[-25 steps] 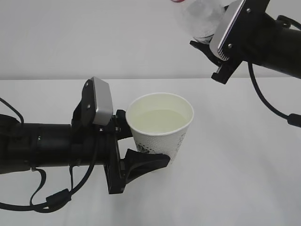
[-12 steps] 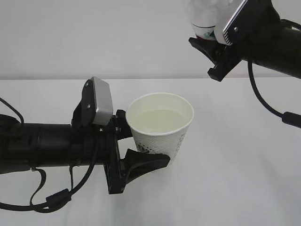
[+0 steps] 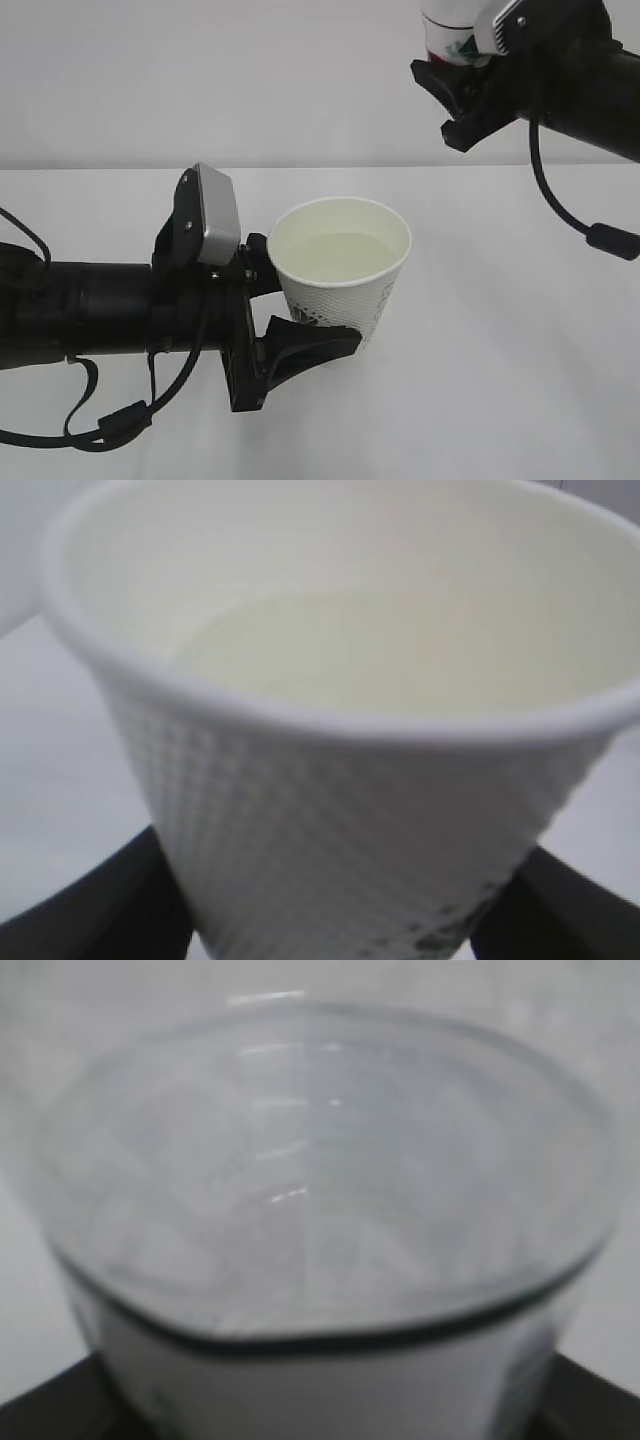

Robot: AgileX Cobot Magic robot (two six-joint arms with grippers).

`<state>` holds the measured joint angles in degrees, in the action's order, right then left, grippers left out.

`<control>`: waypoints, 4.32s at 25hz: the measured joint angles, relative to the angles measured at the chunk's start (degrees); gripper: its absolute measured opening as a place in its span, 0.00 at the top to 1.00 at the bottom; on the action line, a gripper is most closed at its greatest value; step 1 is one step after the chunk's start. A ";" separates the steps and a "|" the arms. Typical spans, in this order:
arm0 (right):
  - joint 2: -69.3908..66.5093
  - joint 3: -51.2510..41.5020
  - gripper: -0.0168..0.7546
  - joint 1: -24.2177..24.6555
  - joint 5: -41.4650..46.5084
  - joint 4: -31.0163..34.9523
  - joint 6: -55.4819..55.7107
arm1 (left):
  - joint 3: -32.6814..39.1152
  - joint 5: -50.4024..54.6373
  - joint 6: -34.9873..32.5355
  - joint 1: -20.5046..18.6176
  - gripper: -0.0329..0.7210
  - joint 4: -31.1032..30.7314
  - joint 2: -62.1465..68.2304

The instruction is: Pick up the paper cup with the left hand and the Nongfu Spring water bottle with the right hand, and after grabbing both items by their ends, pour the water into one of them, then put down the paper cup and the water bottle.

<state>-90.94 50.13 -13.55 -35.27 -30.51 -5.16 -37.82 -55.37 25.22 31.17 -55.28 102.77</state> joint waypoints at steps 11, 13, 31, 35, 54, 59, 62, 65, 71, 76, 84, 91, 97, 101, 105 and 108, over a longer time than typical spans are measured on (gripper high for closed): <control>0.00 -2.04 0.36 0.00 -1.00 11.89 0.22 | 0.00 0.00 0.00 0.00 0.24 0.00 0.00; 0.00 -3.05 0.36 0.00 -1.81 14.43 0.22 | 0.00 0.00 0.00 0.00 0.24 0.00 0.00; 0.10 -16.47 0.36 0.00 -12.11 30.51 -2.17 | 0.00 0.26 0.13 0.00 0.24 0.00 0.00; 0.12 -20.18 0.36 0.00 -16.80 34.29 -2.17 | 0.00 0.26 0.13 0.00 0.24 0.00 0.00; 0.34 -28.00 0.36 0.00 -23.19 42.55 -3.09 | 0.00 0.34 0.13 0.00 0.24 0.10 0.00; 0.34 -28.00 0.36 0.00 -23.32 42.64 -3.21 | 0.00 0.34 0.13 0.00 0.24 2.82 0.00; 0.34 -28.00 0.36 0.00 -23.32 42.64 -3.21 | 0.00 0.34 0.13 0.00 0.24 5.38 0.00; 0.34 -28.00 0.36 0.00 -23.43 42.64 -3.21 | 0.00 0.34 -0.67 0.00 0.24 8.23 0.00; 0.34 -28.00 0.36 0.00 -23.43 42.64 -3.21 | 0.00 0.38 -5.40 0.00 0.24 17.52 0.00; 0.34 -28.00 0.36 0.00 -23.43 42.64 -3.21 | 0.00 0.75 -10.32 0.00 0.24 25.86 0.00; 0.34 -28.00 0.36 0.00 -23.43 42.64 -3.24 | 0.00 0.93 -15.65 -0.12 0.24 36.42 0.00; 0.34 -28.00 0.36 0.00 -23.43 42.54 -3.24 | 0.00 1.06 -15.91 -2.90 0.24 37.33 0.00; 0.34 -28.00 0.36 0.00 -23.51 42.54 -3.24 | 0.00 1.15 -16.01 -5.85 0.24 37.77 0.00; 0.34 -28.00 0.36 0.00 -23.51 42.54 -3.34 | 0.00 2.03 -16.01 -7.91 0.24 37.86 0.00; 0.34 -28.00 0.36 0.00 -23.51 42.54 -3.46 | 0.00 2.14 -16.01 -10.07 0.24 38.00 0.00; 0.46 -28.00 0.36 0.00 -23.51 42.54 -3.56 | 0.00 2.24 -16.12 -11.23 0.24 39.59 0.00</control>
<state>-90.48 22.12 -13.55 -58.78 12.03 -8.72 -37.82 -53.13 9.10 19.94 -15.69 102.77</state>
